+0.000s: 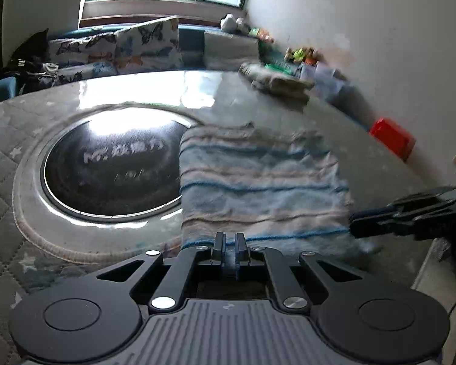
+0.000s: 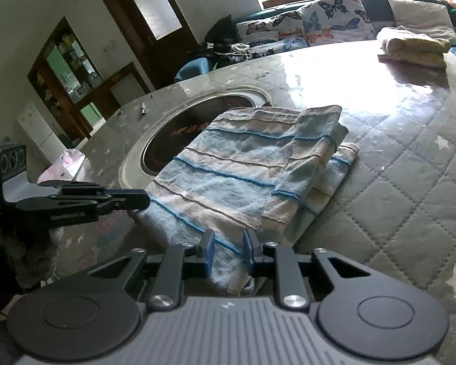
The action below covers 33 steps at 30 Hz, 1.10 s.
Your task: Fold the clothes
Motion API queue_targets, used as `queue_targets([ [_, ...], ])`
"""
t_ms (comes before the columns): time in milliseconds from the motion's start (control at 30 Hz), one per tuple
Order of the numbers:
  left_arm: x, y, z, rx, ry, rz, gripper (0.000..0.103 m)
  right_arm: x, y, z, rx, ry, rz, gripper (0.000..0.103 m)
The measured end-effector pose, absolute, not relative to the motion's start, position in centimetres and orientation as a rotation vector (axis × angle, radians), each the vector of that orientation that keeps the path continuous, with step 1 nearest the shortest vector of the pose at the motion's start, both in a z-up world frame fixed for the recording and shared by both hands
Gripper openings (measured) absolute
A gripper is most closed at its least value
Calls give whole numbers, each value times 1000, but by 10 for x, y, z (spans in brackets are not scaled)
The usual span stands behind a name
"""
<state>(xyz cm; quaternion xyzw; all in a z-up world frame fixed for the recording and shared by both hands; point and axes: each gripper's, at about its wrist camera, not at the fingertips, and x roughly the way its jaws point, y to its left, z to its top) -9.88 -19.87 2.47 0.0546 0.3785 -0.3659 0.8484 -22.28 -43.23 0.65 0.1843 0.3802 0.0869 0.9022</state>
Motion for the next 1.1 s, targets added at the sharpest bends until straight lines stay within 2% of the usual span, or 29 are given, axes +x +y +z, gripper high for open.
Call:
queue_targets([
  [500,-91,-194,16,101,822,-767,7,-217,-432,5,378,751,152,20],
  [867,-97,-184,14,62,842,-774,7,-209,-400,5,71,756,160,24],
  [1100,-108,-174,15,26,869,-779,7,-223,-398,8,45,784,203,24],
])
